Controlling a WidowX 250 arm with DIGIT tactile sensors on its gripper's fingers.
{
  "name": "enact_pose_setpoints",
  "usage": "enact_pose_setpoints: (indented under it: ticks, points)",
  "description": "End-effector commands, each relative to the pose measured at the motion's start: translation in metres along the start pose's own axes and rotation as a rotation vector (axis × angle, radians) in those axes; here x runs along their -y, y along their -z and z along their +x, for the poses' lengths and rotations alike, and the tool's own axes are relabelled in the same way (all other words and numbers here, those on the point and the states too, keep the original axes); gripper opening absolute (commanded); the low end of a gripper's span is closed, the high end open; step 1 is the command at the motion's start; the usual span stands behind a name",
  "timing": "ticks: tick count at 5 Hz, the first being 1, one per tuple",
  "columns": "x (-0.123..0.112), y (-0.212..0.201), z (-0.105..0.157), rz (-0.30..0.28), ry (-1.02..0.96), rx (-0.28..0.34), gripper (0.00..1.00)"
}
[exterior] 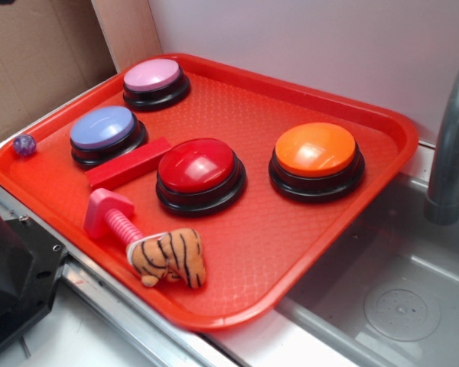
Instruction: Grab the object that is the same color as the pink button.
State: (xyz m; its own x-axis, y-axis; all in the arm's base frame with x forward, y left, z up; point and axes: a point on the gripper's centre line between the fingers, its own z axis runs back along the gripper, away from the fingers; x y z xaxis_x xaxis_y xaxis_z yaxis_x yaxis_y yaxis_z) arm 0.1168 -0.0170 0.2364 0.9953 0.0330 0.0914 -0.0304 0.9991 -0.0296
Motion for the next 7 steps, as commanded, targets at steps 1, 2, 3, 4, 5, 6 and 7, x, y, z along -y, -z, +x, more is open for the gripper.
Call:
enact_pose_setpoints:
  ticks: [1, 2, 3, 4, 5, 6, 7]
  points:
    - [0.000, 0.000, 0.000, 0.000, 0.000, 0.000, 1.00]
    - [0.003, 0.017, 0.001, -0.022, 0.004, 0.012, 1.00]
    - [0.006, 0.044, 0.006, -0.045, -0.011, 0.051, 1.00]
    - [0.015, 0.079, 0.015, -0.073, -0.051, 0.055, 1.00]
    - [0.023, 0.114, 0.018, -0.073, -0.090, -0.025, 1.00]
    - [0.027, 0.139, 0.015, -0.100, -0.076, -0.051, 1.00]
    - [0.028, 0.159, 0.011, -0.095, -0.086, -0.085, 1.00]
